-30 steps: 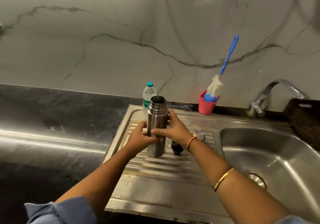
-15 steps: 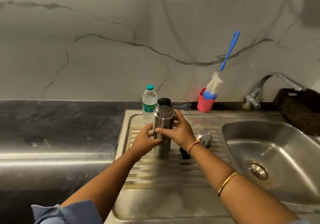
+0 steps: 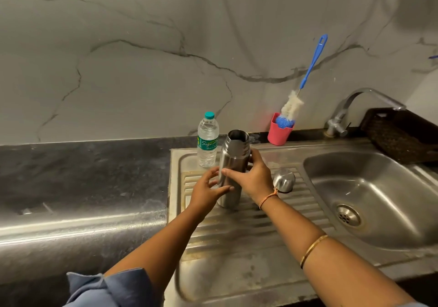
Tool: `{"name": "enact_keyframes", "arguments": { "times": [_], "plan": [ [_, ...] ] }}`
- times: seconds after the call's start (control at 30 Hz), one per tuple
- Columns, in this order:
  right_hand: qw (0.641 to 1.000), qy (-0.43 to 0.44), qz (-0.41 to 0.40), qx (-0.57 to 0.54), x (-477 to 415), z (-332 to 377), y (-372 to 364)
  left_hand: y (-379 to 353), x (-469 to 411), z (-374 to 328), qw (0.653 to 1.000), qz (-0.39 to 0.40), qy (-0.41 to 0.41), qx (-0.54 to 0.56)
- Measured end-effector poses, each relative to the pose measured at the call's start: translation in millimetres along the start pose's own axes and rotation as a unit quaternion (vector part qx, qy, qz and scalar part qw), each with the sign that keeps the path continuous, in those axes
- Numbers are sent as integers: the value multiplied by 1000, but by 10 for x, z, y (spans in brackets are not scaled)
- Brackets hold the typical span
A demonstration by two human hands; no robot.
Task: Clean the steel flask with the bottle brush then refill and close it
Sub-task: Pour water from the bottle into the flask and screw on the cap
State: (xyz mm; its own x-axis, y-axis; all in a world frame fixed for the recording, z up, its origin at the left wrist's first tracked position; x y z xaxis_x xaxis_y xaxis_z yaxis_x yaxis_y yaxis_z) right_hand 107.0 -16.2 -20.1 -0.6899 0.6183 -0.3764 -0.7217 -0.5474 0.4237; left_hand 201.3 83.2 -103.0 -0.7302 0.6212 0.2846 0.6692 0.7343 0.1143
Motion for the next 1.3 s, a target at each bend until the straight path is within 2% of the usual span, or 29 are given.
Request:
{"name": "enact_keyframes", "arguments": {
  "times": [0.37, 0.6, 0.67, 0.83, 1.03, 1.2, 1.3],
  "plan": [
    [999, 18, -12, 49, 28, -46, -48, -38, -56, 21, 999, 45, -4, -1],
    [997, 41, -7, 72, 51, -55, -61, 96, -91, 16, 988, 12, -57, -142],
    [996, 48, -10, 76, 42, -64, -57, 246, -146, 11, 987, -20, -47, -150],
    [995, 55, -17, 76, 30, -119, -98, 645, -363, -132, 978, -162, -42, -122],
    [994, 56, -29, 90, 49, -193, -123, 722, -777, -470, 971, -208, -39, -115],
    [994, 48, -29, 89, 43, -232, -138, 566, -1123, -731, 982, -150, -32, -109],
    [995, 41, -20, 90, 44, -241, -151, 437, -1235, -777, 981, -128, -27, -146]
  ]
}}
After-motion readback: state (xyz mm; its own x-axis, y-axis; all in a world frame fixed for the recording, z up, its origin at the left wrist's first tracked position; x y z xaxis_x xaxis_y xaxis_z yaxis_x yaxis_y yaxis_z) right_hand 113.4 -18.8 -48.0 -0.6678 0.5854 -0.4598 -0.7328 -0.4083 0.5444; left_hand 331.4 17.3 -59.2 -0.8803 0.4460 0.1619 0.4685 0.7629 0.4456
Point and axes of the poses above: each hand's wrist, its own x-axis away from the middle knuckle, its own y-axis out of the back of the hand, z = x × y, the point moved 8 cm from there along -x, towards the middle knuckle, and after that the axes turned 12 degrees about y, right-handed, at the moved point
